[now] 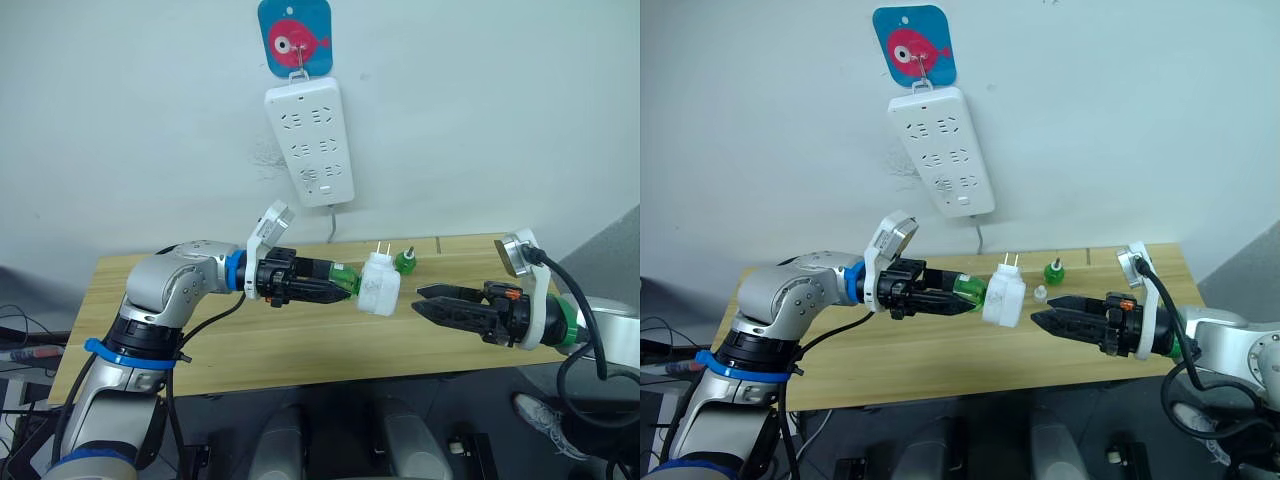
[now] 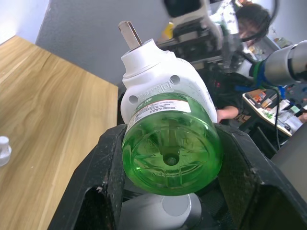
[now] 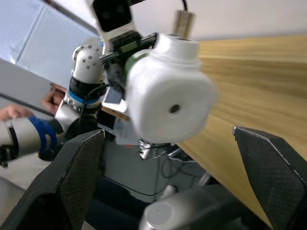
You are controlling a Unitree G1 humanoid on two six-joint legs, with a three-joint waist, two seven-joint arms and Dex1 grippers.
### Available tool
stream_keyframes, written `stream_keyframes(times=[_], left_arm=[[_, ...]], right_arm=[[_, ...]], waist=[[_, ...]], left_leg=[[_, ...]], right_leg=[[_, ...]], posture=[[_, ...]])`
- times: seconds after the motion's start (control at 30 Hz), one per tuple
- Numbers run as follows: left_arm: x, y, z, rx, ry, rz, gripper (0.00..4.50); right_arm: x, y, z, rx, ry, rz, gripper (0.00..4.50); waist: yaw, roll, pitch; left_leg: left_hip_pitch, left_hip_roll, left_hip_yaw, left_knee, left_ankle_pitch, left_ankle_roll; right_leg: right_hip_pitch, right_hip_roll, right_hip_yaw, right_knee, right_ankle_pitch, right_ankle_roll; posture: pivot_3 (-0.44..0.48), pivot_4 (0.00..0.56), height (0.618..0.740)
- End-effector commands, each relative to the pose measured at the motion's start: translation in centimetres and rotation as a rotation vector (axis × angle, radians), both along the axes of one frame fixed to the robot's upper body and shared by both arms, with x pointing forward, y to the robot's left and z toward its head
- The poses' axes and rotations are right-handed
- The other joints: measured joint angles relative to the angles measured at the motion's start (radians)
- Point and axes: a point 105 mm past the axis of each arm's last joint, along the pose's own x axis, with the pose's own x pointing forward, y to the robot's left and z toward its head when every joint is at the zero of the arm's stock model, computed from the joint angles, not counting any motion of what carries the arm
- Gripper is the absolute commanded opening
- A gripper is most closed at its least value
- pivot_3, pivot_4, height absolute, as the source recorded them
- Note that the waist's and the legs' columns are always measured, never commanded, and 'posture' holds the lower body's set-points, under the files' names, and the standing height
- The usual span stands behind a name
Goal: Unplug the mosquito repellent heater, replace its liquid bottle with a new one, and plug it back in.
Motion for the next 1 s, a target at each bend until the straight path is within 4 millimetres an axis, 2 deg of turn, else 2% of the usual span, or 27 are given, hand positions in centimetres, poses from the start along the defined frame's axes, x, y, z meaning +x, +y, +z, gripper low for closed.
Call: stream_keyframes(times=[0.03, 0.2, 0.37, 0.6, 1.0], left_arm=[[-0.6, 0.1, 1.1, -0.024, -0.039, -0.041, 2.32], [-0.9, -0.5, 1.2, -0.037, -0.042, -0.066, 2.32], [-1.0, -0.7, 1.2, -0.043, -0.041, -0.073, 2.32], [-1.5, -1.1, 1.8, -0.077, -0.015, -0.099, 2.32], [-1.0, -0.1, 0.9, -0.046, -0.011, -0.06, 2.32]], right_arm=[[-0.4, 0.8, 0.9, 0.044, 0.008, 0.038, 4.5], [-0.6, 2.6, 1.3, 0.095, 0.035, 0.09, 4.5], [-0.2, 3.3, 1.8, 0.13, 0.04, 0.094, 4.5], [-0.2, 4.2, 1.2, 0.128, 0.049, 0.117, 4.5], [-0.5, 1.2, 0.6, 0.053, 0.077, 0.071, 4.5]], waist=[[0.0, 0.0, 0.0], [0.0, 0.0, 0.0], [0.0, 0.0, 0.0], [0.0, 0.0, 0.0], [0.001, 0.0, 0.0]], left_leg=[[0.0, 0.0, 0.0, 0.0, 0.0, 0.0], [0.0, 0.0, 0.0, 0.0, 0.0, 0.0], [0.0, 0.0, 0.0, 0.0, 0.0, 0.0], [0.0, 0.0, 0.0, 0.0, 0.0, 0.0], [0.0, 0.0, 0.0, 0.0, 0.0, 0.0]], right_leg=[[0.0, 0.0, 0.0, 0.0, 0.0, 0.0], [0.0, 0.0, 0.0, 0.0, 0.0, 0.0], [0.0, 0.0, 0.0, 0.0, 0.0, 0.0], [0.0, 0.0, 0.0, 0.0, 0.0, 0.0], [0.0, 0.0, 0.0, 0.0, 0.0, 0.0]], posture=[[-0.215, 0.214, 0.74], [-0.217, 0.213, 0.74], [-0.214, 0.21, 0.74], [-0.208, 0.204, 0.74], [-0.208, 0.201, 0.74]])
